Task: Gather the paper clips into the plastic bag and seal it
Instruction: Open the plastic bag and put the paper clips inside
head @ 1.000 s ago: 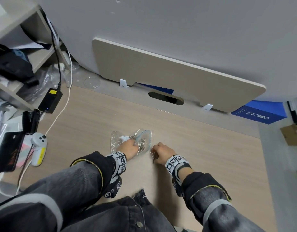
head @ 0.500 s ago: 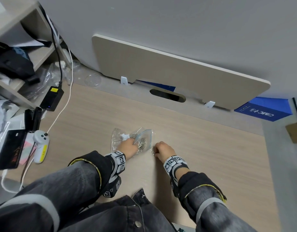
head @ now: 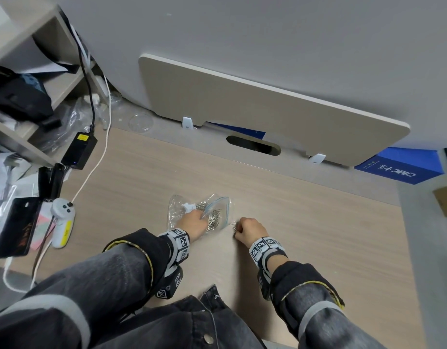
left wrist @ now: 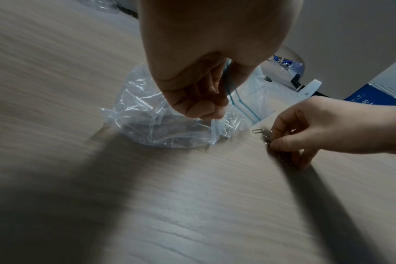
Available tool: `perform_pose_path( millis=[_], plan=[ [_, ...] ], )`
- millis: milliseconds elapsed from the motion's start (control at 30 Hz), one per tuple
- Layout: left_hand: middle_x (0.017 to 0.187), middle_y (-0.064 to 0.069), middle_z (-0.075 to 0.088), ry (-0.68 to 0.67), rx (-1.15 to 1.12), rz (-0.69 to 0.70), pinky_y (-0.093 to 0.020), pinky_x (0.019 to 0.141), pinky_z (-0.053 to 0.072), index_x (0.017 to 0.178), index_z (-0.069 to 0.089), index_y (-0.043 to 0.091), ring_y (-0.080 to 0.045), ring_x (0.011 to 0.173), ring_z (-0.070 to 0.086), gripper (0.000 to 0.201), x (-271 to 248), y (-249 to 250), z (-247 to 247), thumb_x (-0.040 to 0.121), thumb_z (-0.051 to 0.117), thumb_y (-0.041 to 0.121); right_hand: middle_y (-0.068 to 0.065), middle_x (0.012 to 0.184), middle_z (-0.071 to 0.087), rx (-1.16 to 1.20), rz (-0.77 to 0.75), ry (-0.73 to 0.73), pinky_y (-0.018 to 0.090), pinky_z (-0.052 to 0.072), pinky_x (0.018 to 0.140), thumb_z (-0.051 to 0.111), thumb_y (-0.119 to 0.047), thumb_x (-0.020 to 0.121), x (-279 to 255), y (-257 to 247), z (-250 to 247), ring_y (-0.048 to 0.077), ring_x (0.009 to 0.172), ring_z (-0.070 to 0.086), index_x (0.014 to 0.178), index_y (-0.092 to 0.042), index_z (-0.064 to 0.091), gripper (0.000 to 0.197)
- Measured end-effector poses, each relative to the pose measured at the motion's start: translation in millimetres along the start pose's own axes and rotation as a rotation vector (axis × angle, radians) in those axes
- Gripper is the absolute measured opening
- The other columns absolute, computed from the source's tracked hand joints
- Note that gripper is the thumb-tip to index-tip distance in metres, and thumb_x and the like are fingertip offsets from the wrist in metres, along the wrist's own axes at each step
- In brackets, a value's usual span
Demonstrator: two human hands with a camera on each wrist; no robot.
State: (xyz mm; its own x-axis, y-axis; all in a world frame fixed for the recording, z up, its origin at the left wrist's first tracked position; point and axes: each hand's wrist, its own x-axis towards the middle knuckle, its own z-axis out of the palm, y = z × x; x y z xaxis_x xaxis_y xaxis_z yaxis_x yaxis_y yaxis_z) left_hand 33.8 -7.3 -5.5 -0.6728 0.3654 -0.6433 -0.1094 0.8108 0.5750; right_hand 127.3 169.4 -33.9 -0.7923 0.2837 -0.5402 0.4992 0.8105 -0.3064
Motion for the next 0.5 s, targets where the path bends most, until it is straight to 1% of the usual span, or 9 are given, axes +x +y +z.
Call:
perform_pose_path(
  millis=[100, 200, 233, 300, 333, 400, 433, 500],
  plan=[
    [0.074, -0.006, 0.061, 0.0, 0.009, 0.001, -0.03, 0.067, 0.044, 0.074, 0.057, 0.018, -0.028, 0.075, 0.06, 0.018, -0.4, 1.0, -0.5, 0.087, 0.045, 0.023, 0.01, 0.108, 0.066, 0.046, 0.039, -0.017, 0.031, 0.048, 0.082, 0.061, -0.022, 0.082, 1.7, 0.6, -1.1, 0.029, 0.102, 0.061, 0.099, -0.014, 0.064, 0.019],
    [0.071, -0.004, 0.059, -0.004, -0.005, 0.001, -0.03, 0.066, 0.044, 0.069, 0.055, 0.019, -0.027, 0.072, 0.058, 0.019, -0.3, 2.0, -1.0, 0.086, 0.046, 0.022, 0.008, 0.106, 0.067, 0.066, 0.058, -0.052, 0.032, 0.048, 0.082, 0.063, -0.025, 0.081, 2.3, 4.6, -2.2, 0.028, 0.101, 0.062, 0.098, -0.015, 0.063, 0.019],
    [0.07, -0.004, 0.058, -0.004, -0.008, 0.001, -0.03, 0.066, 0.044, 0.068, 0.054, 0.019, -0.027, 0.071, 0.058, 0.02, -0.8, 2.5, -1.2, 0.086, 0.046, 0.022, 0.008, 0.105, 0.067, 0.066, 0.059, -0.066, 0.032, 0.048, 0.081, 0.063, -0.026, 0.081, 1.7, 5.7, -3.0, 0.028, 0.1, 0.062, 0.096, -0.017, 0.062, 0.018],
    [0.069, -0.004, 0.059, 0.0, -0.008, -0.006, -0.031, 0.068, 0.047, 0.067, 0.053, 0.019, -0.027, 0.071, 0.059, 0.021, -1.2, 3.2, -1.7, 0.086, 0.045, 0.022, 0.007, 0.1, 0.066, 0.101, 0.063, -0.088, 0.033, 0.05, 0.078, 0.063, -0.027, 0.079, 0.4, 7.5, -5.6, 0.028, 0.094, 0.063, 0.086, -0.021, 0.057, 0.01],
    [0.069, -0.004, 0.059, -0.001, -0.009, -0.007, -0.032, 0.068, 0.047, 0.066, 0.053, 0.019, -0.028, 0.072, 0.06, 0.021, -1.5, 3.7, -2.0, 0.086, 0.045, 0.022, 0.006, 0.094, 0.066, 0.137, 0.07, -0.092, 0.035, 0.053, 0.075, 0.063, -0.027, 0.078, -0.2, 8.4, -7.0, 0.028, 0.088, 0.064, 0.08, -0.022, 0.054, 0.01],
    [0.07, -0.004, 0.06, -0.011, -0.007, -0.008, -0.033, 0.07, 0.049, 0.067, 0.054, 0.019, -0.03, 0.075, 0.063, 0.021, -2.2, 4.4, -2.4, 0.086, 0.045, 0.023, 0.005, 0.077, 0.063, 0.258, 0.092, -0.071, 0.039, 0.057, 0.065, 0.063, -0.023, 0.077, -1.0, 8.6, -11.7, 0.028, 0.068, 0.065, 0.07, -0.022, 0.049, 0.015],
    [0.07, -0.004, 0.06, -0.014, -0.005, -0.007, -0.034, 0.072, 0.051, 0.067, 0.054, 0.019, -0.031, 0.078, 0.065, 0.021, -2.7, 5.0, -2.5, 0.085, 0.044, 0.023, 0.004, 0.068, 0.06, 0.334, 0.099, -0.046, 0.039, 0.056, 0.058, 0.063, -0.02, 0.078, -1.3, 7.5, -15.5, 0.027, 0.059, 0.062, 0.068, -0.02, 0.048, 0.018],
    [0.07, -0.004, 0.061, -0.017, -0.01, -0.001, -0.035, 0.073, 0.052, 0.068, 0.055, 0.019, -0.031, 0.08, 0.066, 0.02, -2.9, 6.5, -2.2, 0.085, 0.045, 0.022, 0.003, 0.057, 0.056, 0.479, 0.102, -0.002, 0.033, 0.053, 0.045, 0.063, -0.013, 0.08, -0.8, 1.1, -24.1, 0.022, 0.045, 0.057, 0.067, -0.017, 0.047, 0.021]
  ],
)
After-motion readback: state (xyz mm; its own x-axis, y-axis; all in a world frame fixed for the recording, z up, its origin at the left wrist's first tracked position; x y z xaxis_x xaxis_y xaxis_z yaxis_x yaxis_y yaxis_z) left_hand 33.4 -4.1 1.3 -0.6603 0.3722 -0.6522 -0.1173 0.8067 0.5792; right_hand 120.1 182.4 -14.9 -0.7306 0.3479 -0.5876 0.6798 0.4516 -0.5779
